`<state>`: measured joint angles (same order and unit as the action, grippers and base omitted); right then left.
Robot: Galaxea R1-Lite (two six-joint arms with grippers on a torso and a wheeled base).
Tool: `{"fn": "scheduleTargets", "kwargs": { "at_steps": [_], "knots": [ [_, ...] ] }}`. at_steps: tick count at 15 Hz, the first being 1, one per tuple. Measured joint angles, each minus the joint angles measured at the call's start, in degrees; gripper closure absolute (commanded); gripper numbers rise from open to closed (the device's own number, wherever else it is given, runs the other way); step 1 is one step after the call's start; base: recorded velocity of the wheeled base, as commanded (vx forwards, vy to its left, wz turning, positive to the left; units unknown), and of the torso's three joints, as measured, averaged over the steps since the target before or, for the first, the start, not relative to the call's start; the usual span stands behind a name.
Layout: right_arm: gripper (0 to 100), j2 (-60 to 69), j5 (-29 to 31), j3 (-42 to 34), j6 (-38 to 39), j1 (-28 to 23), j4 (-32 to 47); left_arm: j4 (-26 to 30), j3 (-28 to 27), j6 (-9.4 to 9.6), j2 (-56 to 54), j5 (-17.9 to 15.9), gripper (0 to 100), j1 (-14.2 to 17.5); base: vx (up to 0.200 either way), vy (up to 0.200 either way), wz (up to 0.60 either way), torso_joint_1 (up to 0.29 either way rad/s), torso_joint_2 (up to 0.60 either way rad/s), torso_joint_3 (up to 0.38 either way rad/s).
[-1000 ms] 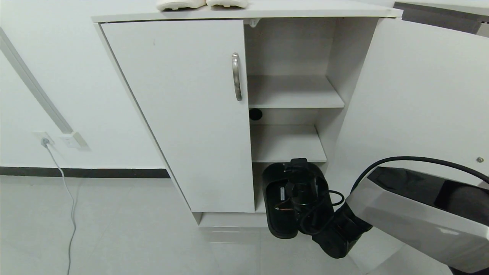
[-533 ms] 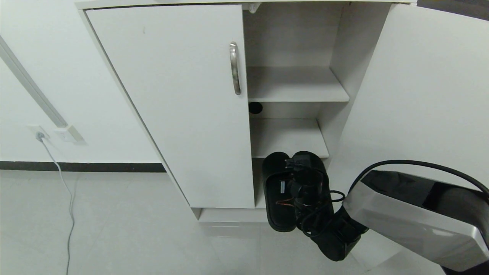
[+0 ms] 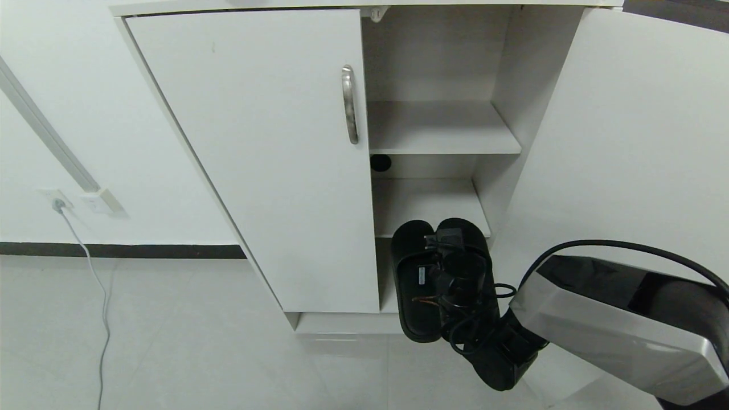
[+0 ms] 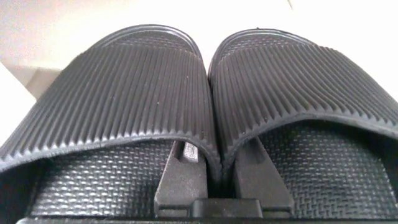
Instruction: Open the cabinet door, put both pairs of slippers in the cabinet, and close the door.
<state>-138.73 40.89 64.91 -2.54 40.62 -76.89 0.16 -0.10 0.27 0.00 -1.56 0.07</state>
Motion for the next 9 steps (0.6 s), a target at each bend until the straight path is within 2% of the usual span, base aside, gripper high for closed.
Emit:
{"fn": "scheduleTargets", "kwargs": {
  "at_steps": [5,9],
  "knots": [
    [100,-0.1,0.0,0.0,0.0,-0.1,-0.2,0.0,0.0,0.06,0.0,0.0,100,0.0,0.200,0.000,0.00,0.003,0.00,0.003],
    [100,-0.6,-0.3,0.3,0.0,-0.7,-0.4,0.0,0.0,0.00,0.0,0.1,100,0.0,0.000,0.000,0.00,0.000,0.00,0.000]
  ]
}}
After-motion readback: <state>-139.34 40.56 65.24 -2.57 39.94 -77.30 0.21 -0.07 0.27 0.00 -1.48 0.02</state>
